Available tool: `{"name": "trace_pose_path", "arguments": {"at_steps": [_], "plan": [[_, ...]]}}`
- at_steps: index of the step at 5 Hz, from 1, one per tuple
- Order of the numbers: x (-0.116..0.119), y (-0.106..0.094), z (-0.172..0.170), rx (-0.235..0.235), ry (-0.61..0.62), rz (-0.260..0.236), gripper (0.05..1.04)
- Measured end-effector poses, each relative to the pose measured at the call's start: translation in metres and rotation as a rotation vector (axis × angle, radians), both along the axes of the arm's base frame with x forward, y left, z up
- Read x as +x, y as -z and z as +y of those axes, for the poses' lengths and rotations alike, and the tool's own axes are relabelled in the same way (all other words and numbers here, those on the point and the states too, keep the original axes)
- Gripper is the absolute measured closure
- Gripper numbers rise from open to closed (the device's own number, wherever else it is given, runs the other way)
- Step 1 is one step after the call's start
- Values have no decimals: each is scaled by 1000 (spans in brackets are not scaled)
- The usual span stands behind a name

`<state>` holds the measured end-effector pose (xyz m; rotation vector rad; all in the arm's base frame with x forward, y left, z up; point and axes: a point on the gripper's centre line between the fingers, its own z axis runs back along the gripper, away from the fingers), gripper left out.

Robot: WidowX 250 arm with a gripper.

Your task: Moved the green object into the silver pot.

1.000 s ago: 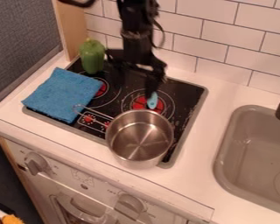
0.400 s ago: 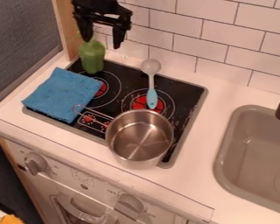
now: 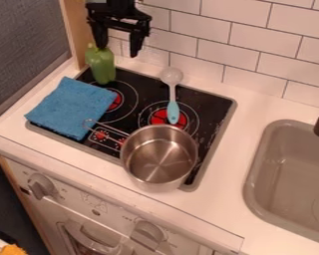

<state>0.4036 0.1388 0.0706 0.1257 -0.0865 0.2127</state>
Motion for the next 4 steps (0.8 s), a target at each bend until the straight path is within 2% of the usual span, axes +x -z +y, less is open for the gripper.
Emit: {"name": "trace_pose_path", "arguments": {"at_steps": [1,2,4], "plan": [[1,-2,3,-7,-3,-9,270],[-1,-2,6,-6,1,-6,83],[-3,-26,17,-2,-11,-86,83]]}}
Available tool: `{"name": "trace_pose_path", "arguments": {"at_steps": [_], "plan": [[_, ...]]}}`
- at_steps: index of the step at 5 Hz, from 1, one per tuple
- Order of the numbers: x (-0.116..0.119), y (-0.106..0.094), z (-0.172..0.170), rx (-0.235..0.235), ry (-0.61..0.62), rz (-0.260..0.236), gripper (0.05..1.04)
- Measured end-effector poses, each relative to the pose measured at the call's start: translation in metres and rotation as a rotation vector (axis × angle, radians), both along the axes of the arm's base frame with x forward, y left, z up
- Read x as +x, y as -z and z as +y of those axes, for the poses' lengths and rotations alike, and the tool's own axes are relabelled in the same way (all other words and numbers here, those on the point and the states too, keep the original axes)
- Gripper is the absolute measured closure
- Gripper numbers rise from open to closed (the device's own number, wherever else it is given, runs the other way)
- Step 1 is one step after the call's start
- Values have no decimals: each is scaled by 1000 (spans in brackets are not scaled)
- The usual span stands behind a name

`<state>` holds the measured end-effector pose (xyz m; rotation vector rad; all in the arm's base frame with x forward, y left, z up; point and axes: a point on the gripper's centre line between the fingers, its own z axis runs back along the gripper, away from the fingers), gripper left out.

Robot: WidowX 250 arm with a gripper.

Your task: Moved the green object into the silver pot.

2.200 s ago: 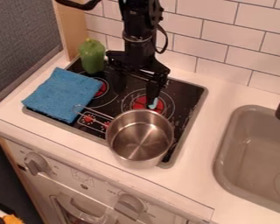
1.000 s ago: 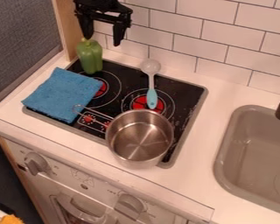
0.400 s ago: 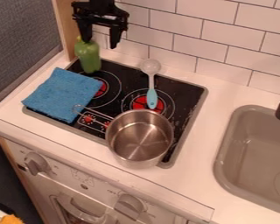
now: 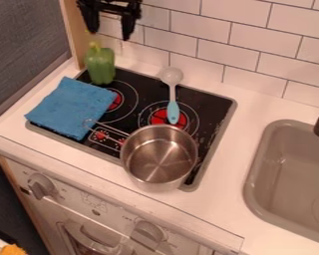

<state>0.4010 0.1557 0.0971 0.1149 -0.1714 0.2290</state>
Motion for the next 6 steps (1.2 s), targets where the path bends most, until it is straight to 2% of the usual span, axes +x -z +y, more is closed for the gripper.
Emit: {"name": "trace_pose_path", "arguments": {"at_steps": [1,2,3,4,5,6], "plan": [[-3,0,9,-3,-14,-3,83],[-6,2,9,-5,-21,8,145],[-7,5,9,-20,-33,20,347],[-10,15,5,-40,-40,45,658],[-13,19,4,-47,-47,58,831],[-14,29,2,-58,-46,82,844]]}}
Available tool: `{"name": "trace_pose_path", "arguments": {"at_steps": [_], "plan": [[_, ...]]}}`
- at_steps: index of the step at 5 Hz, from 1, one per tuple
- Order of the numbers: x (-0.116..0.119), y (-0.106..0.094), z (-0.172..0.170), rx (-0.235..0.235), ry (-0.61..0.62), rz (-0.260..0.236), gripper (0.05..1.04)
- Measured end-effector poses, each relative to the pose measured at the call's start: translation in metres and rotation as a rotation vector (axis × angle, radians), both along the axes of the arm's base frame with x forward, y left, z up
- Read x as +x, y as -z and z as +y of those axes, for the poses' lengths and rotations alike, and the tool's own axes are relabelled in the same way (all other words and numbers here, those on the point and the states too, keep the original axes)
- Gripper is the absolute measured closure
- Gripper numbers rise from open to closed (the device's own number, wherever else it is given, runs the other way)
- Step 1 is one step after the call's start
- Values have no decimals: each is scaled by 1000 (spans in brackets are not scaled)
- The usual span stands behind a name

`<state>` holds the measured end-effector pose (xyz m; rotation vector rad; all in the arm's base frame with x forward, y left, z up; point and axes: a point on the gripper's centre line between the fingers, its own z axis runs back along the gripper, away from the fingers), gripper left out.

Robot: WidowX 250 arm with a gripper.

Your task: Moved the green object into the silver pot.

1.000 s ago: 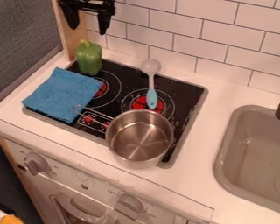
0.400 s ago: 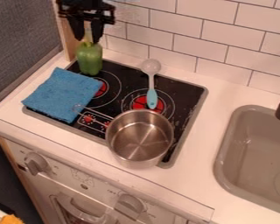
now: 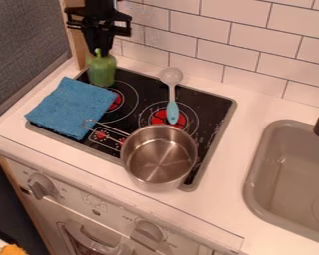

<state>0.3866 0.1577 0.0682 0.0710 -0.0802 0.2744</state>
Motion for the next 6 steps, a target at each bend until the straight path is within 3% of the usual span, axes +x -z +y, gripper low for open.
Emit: {"name": "trace_pose_path", "arguments": {"at_steps": [1,3,4,5,6], "plan": [[0,0,0,-1,-9,1,982],[-4,-3,-10,-14,15,-2,998],[-6,-35,-41,-4,78,-74,998],[-23,-55,-81,-17,153,-136,998],[-50,-62,-118,-60,229,-165,998]]}}
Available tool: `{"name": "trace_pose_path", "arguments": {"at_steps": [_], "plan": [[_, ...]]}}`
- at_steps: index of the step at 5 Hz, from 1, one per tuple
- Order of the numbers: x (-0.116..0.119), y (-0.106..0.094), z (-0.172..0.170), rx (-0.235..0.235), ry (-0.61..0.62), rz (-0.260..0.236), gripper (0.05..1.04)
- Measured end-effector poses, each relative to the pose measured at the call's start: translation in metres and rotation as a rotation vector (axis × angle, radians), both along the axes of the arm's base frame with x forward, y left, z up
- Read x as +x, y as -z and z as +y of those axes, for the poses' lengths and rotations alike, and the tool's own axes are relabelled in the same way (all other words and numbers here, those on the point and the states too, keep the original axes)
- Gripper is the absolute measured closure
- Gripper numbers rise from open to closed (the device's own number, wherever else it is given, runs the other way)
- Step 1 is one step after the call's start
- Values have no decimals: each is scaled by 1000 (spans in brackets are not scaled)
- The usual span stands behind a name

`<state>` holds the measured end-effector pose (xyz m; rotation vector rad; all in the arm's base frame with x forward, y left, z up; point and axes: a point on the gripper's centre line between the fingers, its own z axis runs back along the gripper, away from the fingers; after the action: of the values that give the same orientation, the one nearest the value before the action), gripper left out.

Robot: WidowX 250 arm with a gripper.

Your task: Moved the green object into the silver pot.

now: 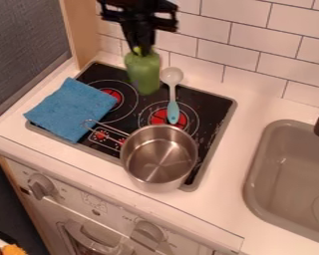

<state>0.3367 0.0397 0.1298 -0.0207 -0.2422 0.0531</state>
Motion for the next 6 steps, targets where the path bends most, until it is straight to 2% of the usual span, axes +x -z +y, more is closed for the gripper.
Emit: {"name": "trace_pose_path", "arguments": {"at_steps": [1,2,3,5,6], "plan": [[-20,4,-27,-23,56,12,998],[-34,0,-55,-25,122,11,998],[-44,8,-61,-28,128,44,998],[-50,42,-74,-10,133,172,964],[-51,47,-74,6,137,182,773]]}}
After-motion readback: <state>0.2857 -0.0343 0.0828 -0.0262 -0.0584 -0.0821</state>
